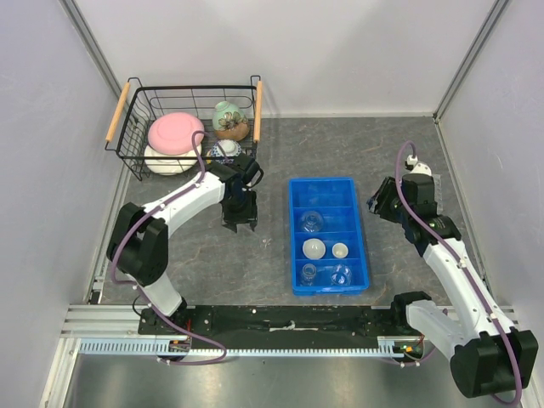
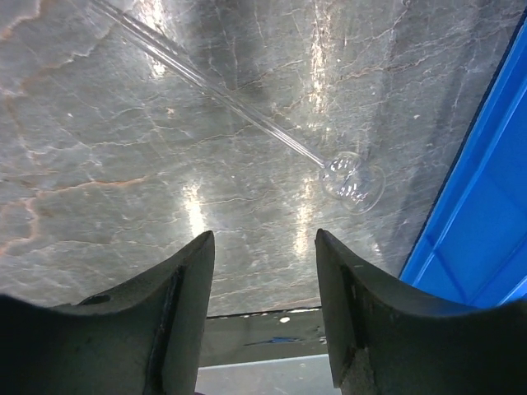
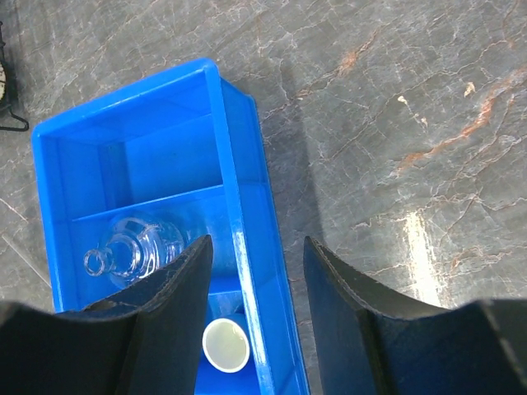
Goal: Organize the chemistry lab equipment
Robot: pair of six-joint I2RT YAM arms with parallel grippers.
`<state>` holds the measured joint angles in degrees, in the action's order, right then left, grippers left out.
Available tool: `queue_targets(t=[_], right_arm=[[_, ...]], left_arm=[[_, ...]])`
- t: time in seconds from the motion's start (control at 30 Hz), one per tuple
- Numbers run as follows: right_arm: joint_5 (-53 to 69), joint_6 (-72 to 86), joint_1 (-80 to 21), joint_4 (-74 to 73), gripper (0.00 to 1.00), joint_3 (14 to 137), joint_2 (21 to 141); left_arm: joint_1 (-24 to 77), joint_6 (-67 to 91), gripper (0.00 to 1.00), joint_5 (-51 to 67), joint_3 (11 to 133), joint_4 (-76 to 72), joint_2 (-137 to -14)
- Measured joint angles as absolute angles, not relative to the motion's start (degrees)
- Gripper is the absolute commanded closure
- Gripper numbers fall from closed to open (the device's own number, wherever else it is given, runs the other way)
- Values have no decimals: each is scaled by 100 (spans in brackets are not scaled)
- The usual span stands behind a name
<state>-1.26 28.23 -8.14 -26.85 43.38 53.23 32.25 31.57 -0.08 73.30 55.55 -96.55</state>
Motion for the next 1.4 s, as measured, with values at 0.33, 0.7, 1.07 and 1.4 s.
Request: queue_targets(t=[0.33, 0.7, 1.07, 1.4], right_arm=[[19, 2836, -880, -2622, 44, 4174, 5162], [198, 2851, -891, -2499, 44, 3981, 4989], [355, 2803, -891, -2401, 44, 3776, 4890], [565, 2759, -891, -2344, 44, 3695, 4847]], left_arm=[[3227, 4405, 41, 274, 6945, 5076, -9747], [3227, 5509, 41, 246, 6744, 4735, -9800], [3227, 6246, 48, -257, 6307, 4390, -9800], [3227, 6434, 55, -563, 6217, 4117, -9839]])
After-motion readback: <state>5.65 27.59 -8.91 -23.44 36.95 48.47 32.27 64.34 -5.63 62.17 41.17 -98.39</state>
